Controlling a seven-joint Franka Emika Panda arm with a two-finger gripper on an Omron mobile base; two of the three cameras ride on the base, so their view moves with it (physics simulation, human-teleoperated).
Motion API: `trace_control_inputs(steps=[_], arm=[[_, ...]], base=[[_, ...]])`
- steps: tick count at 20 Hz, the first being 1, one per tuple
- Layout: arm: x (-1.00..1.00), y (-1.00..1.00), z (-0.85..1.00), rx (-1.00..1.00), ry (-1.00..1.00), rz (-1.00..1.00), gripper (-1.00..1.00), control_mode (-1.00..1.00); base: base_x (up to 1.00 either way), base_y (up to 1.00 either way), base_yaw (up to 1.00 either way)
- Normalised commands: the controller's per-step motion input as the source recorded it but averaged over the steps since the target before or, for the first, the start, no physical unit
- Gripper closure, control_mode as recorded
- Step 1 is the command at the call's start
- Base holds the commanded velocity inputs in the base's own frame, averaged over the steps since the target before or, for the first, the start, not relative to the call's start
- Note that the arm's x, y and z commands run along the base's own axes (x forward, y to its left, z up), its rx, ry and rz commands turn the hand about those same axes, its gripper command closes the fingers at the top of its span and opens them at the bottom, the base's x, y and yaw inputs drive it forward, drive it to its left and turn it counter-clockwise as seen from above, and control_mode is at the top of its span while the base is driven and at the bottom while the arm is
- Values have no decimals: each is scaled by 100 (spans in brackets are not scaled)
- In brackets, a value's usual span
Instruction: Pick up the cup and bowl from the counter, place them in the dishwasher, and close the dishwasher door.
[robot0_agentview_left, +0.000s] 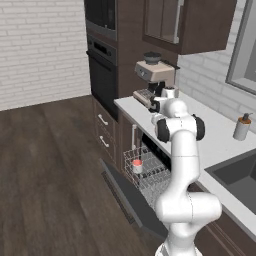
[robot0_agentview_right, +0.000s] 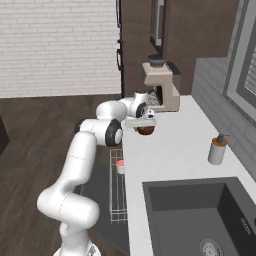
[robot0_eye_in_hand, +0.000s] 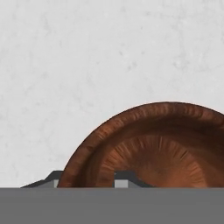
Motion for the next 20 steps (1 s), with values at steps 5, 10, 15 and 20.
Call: trace_control_inputs(steps=[5, 10, 15, 20], arm=[[-91, 63, 0, 0, -14, 0, 100, -100], [-100, 87, 0, 2, -3, -2, 100, -100], [-100, 62, 2, 10, -2, -9, 100, -100], [-94, 41, 1, 3, -1, -13, 100, -100]], base=[[0, 0, 0], [0, 0, 0], [0, 0, 0], [0, 0, 0]])
